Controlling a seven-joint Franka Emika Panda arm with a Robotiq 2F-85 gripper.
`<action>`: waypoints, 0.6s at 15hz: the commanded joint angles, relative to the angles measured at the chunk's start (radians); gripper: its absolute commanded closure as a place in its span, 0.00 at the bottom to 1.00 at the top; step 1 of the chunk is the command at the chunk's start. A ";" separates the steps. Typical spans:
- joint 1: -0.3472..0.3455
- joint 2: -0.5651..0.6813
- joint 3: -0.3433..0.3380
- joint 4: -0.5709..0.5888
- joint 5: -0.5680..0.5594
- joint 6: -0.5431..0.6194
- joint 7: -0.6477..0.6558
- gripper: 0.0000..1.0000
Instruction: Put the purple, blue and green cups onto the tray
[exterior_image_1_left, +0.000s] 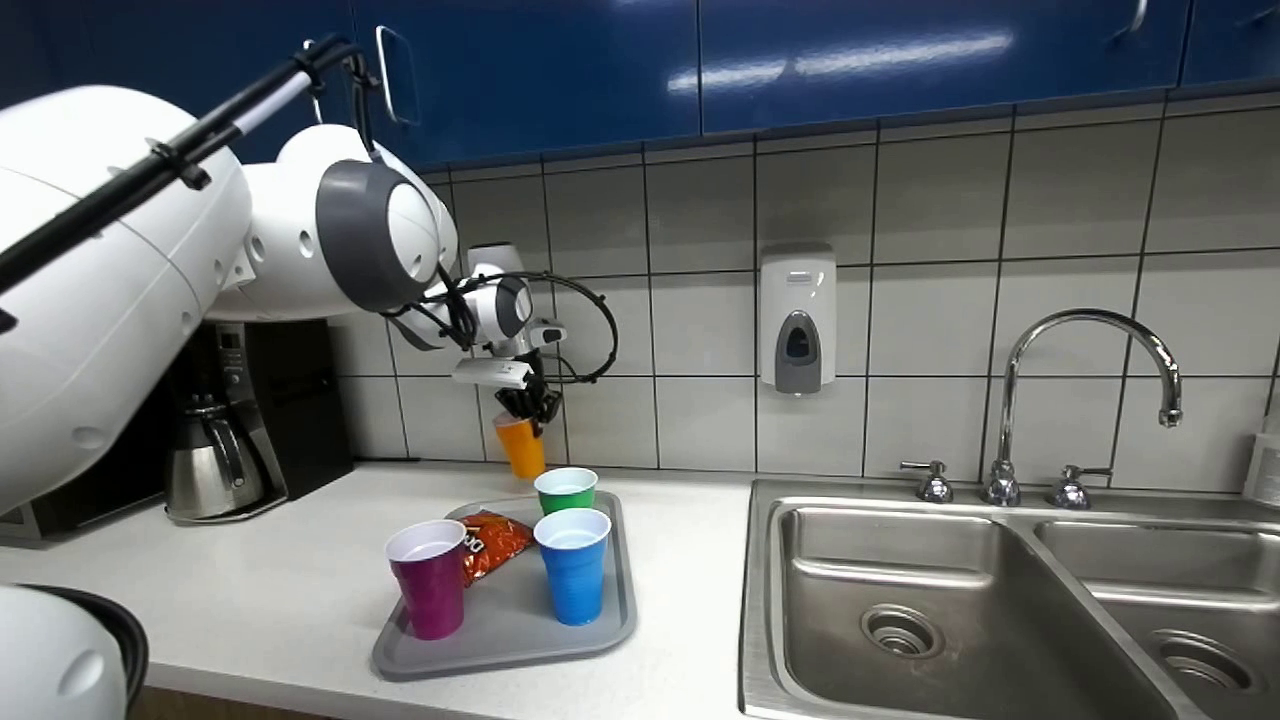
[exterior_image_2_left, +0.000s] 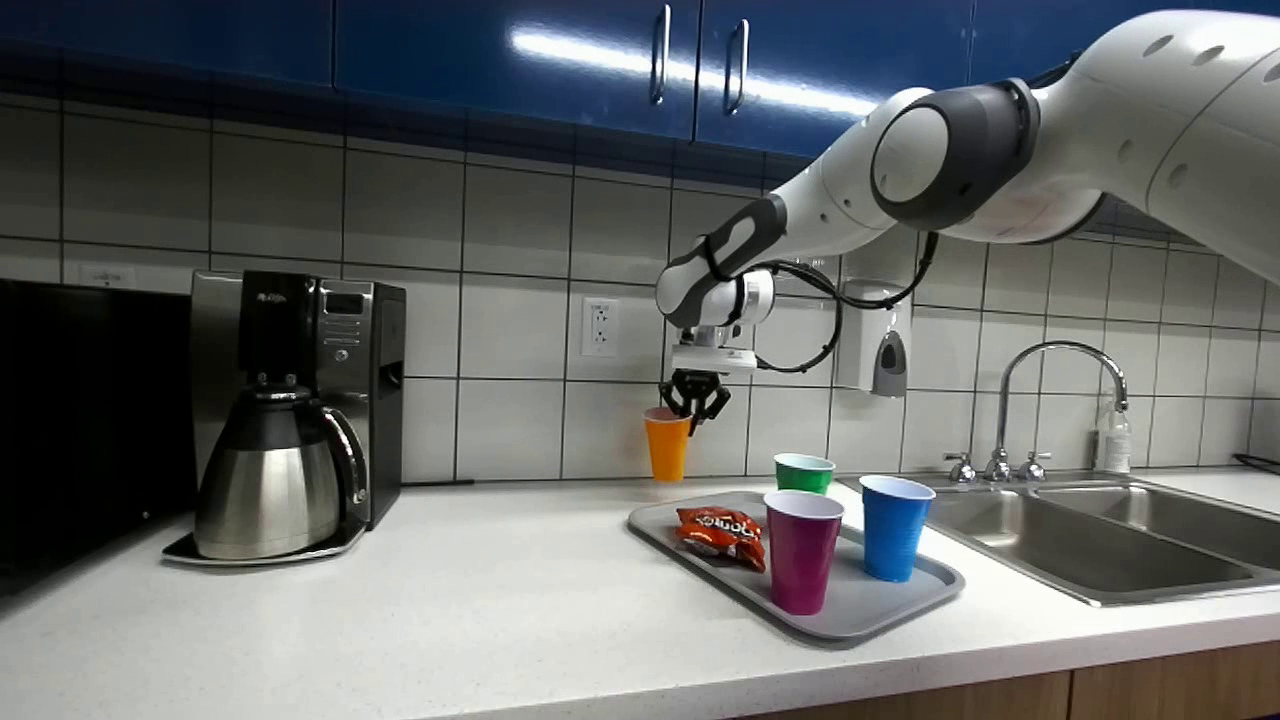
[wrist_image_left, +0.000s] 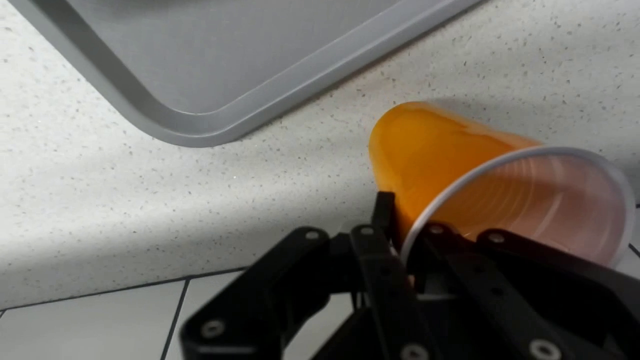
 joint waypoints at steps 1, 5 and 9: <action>-0.019 -0.067 0.021 -0.068 0.018 -0.016 -0.058 0.99; -0.029 -0.115 0.026 -0.139 0.018 -0.006 -0.099 0.99; -0.036 -0.158 0.026 -0.205 0.015 -0.003 -0.133 0.99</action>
